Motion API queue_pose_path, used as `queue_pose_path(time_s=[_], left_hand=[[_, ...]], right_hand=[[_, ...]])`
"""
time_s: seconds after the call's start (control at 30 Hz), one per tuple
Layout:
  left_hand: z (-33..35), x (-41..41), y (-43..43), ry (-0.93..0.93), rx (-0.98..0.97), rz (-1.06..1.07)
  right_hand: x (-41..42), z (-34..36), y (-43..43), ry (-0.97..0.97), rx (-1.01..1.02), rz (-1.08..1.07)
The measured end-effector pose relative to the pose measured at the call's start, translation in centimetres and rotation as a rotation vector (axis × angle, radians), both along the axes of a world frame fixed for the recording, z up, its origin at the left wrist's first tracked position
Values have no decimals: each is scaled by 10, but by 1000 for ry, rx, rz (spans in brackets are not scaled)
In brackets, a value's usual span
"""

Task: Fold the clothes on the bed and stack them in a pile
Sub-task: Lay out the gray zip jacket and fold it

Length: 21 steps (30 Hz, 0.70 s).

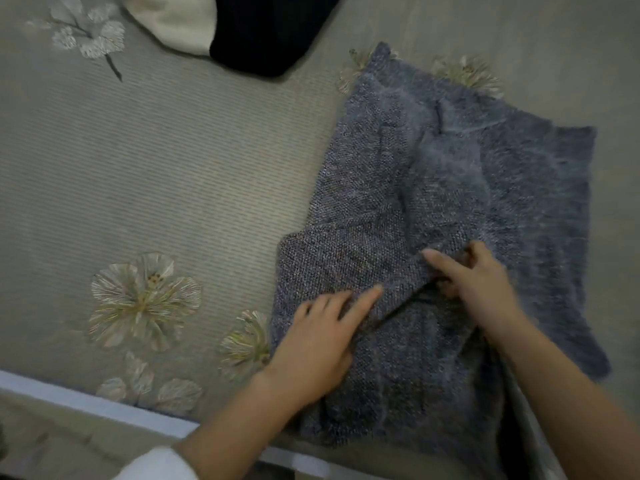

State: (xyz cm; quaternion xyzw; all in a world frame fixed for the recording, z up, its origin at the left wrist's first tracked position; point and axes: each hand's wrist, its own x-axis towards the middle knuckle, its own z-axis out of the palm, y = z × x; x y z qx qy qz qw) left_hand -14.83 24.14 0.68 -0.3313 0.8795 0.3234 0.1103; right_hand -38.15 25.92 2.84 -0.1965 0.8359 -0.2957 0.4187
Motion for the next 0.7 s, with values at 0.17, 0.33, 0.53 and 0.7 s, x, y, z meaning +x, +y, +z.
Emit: queue_pose_path(time_s=[0.17, 0.33, 0.53, 0.7], left_hand=[[-5, 28, 1, -181, -45, 219], [10, 35, -11, -170, -109, 387], [29, 38, -3, -91, -241, 454], [15, 20, 13, -284, 70, 136]], right_hand=[[16, -3, -53, 24, -5, -277], [7, 25, -120, -482, -183, -427], [-20, 62, -154, -567, -668, -303], [-51, 0, -104, -255, -203, -526]])
